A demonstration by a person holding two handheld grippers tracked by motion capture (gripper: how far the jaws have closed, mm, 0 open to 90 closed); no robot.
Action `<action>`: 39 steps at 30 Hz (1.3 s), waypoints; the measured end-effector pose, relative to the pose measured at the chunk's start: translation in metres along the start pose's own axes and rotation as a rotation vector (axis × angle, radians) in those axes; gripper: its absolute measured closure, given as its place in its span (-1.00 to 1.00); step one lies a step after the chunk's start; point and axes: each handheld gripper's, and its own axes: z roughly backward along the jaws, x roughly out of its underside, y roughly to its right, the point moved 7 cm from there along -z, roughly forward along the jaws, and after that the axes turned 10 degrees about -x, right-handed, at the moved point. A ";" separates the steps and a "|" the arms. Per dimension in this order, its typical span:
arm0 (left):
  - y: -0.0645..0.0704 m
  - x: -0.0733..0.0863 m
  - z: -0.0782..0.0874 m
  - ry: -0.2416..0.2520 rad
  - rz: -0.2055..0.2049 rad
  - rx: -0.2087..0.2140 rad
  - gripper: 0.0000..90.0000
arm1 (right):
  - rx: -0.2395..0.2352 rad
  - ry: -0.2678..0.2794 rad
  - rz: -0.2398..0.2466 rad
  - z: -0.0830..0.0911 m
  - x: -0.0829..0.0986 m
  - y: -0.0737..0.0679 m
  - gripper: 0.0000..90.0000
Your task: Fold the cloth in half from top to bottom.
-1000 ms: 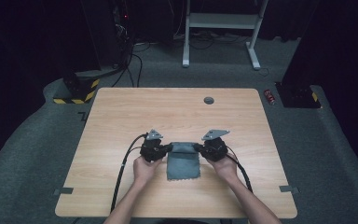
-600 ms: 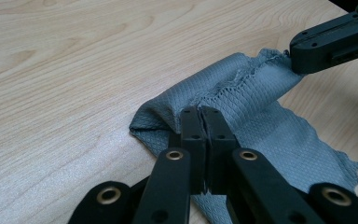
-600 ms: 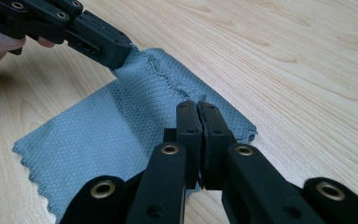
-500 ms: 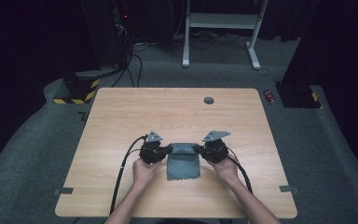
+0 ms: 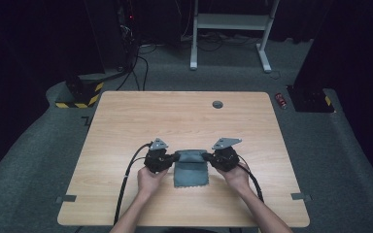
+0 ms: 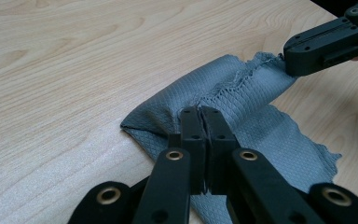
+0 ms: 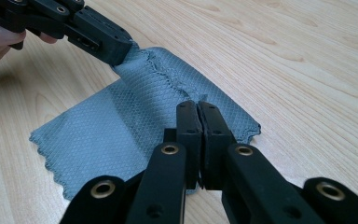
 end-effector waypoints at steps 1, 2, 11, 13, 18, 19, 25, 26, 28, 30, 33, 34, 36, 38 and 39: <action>0.000 0.000 0.000 0.000 0.000 0.000 0.96 | 0.000 0.000 0.000 0.000 0.000 0.000 0.96; 0.000 0.000 0.000 -0.001 -0.006 -0.001 0.96 | -0.002 0.002 0.004 0.001 0.000 -0.001 0.96; 0.004 0.006 0.002 -0.009 -0.040 -0.022 0.96 | -0.013 0.005 0.006 0.002 0.002 -0.006 0.96; 0.005 0.007 0.004 -0.011 -0.043 -0.018 0.96 | -0.017 0.004 0.009 0.002 0.004 -0.008 0.96; 0.007 0.007 0.005 -0.011 -0.058 -0.024 0.96 | -0.022 0.002 0.013 0.003 0.005 -0.011 0.96; 0.008 0.008 0.006 -0.014 -0.059 -0.024 0.96 | -0.021 0.001 0.014 0.003 0.005 -0.011 0.96; 0.011 0.013 0.005 -0.026 -0.069 -0.029 0.96 | -0.027 -0.007 0.008 0.001 0.011 -0.013 0.95; 0.011 0.016 0.005 -0.028 -0.074 -0.027 0.96 | -0.031 -0.010 0.000 0.001 0.013 -0.014 0.96; 0.012 0.017 0.005 -0.026 -0.073 -0.025 0.96 | -0.033 -0.012 0.002 0.001 0.014 -0.014 0.96; 0.013 0.020 0.007 -0.027 -0.074 -0.025 0.96 | -0.039 -0.014 0.009 0.001 0.016 -0.017 0.96; 0.013 0.021 0.008 -0.028 -0.080 -0.029 0.96 | -0.031 -0.023 0.025 0.000 0.018 -0.020 0.96; 0.014 0.023 0.009 -0.028 -0.081 -0.028 0.95 | -0.025 -0.039 0.043 -0.001 0.020 -0.024 0.96; 0.014 0.025 0.010 -0.026 -0.088 -0.029 0.95 | -0.025 -0.051 0.056 -0.002 0.023 -0.027 0.95; 0.016 0.029 0.011 -0.024 -0.078 -0.024 0.95 | -0.027 -0.056 0.060 -0.003 0.027 -0.029 0.95; 0.017 0.031 0.011 -0.023 -0.075 -0.021 0.95 | -0.027 -0.056 0.060 -0.003 0.027 -0.029 0.95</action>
